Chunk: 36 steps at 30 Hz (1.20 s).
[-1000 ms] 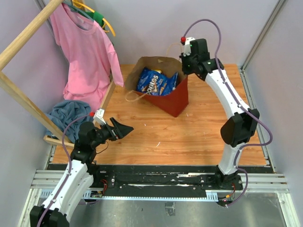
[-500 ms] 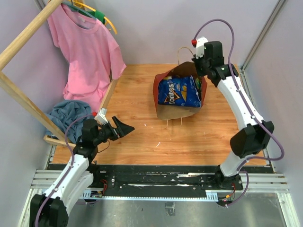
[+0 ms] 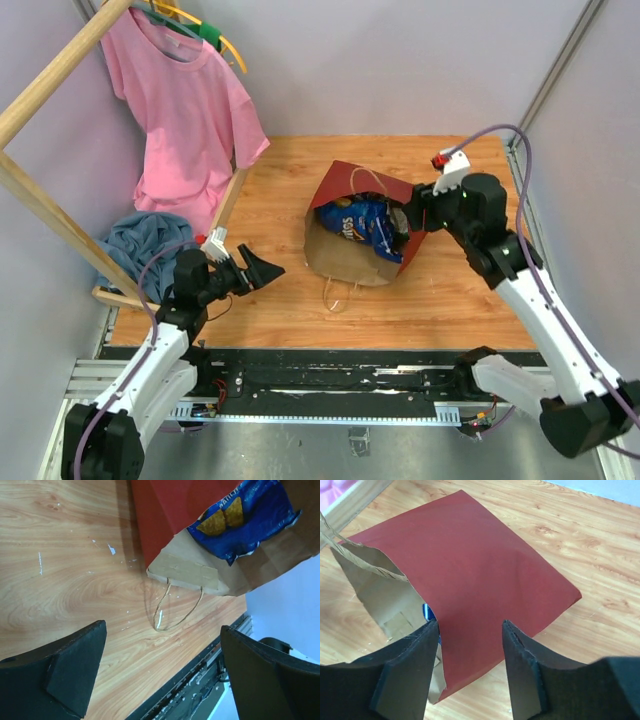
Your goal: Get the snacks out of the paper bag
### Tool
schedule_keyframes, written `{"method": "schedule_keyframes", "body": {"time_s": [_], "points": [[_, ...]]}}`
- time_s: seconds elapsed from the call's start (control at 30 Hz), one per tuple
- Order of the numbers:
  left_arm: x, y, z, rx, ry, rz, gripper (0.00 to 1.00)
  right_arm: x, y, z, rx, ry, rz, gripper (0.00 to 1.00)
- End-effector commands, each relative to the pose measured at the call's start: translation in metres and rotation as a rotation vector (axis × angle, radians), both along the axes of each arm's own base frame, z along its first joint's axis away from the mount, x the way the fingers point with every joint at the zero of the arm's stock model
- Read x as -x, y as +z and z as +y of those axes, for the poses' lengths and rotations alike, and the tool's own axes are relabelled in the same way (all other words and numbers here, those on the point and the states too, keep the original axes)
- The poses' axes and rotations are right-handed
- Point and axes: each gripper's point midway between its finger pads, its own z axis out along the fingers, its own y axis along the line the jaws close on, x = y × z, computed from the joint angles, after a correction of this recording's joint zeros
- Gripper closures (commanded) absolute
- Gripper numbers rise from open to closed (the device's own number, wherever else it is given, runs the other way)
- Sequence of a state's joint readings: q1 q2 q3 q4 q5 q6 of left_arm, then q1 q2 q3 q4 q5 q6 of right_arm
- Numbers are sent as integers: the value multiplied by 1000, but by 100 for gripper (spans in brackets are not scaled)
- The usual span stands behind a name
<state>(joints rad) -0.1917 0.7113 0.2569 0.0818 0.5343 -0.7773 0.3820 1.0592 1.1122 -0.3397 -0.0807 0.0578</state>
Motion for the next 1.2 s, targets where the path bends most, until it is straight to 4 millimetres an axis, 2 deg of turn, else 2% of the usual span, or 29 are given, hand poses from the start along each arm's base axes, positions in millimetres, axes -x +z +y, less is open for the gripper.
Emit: {"method": "schedule_keyframes", "body": {"time_s": [0.0,0.1,0.2,0.3,0.4,0.5,0.67,0.77,0.9,1.03,1.17], "points": [[-5,14,-5,-54,-49,-70,0,28,18,7,-177,9,-52,39],[-12,32,-9,-157,-42,-140,0,50,25,-5,-197,-8,-88,25],[-23,61,-20,-207,-25,-244,0,67,24,-17,-205,-35,-101,11],[-33,68,-32,-265,-9,-273,0,78,12,-27,-203,-77,-80,1],[-41,56,-44,-363,2,-255,0,90,-1,-32,-231,-99,-46,1],[-48,44,-44,-506,57,-246,0,101,-21,-36,-275,-140,6,1],[-56,35,-36,-670,112,-284,0,122,-63,-38,-321,-180,92,1],[-57,30,-26,-734,132,-306,0,131,-76,-46,-302,-204,83,1],[-59,30,-20,-759,140,-385,0,134,-93,-43,-281,-180,96,1],[-60,34,-35,-689,90,-507,0,131,-123,-33,-220,-171,177,5],[-67,32,-38,-709,100,-538,0,129,-124,-23,-167,-158,125,10]]}}
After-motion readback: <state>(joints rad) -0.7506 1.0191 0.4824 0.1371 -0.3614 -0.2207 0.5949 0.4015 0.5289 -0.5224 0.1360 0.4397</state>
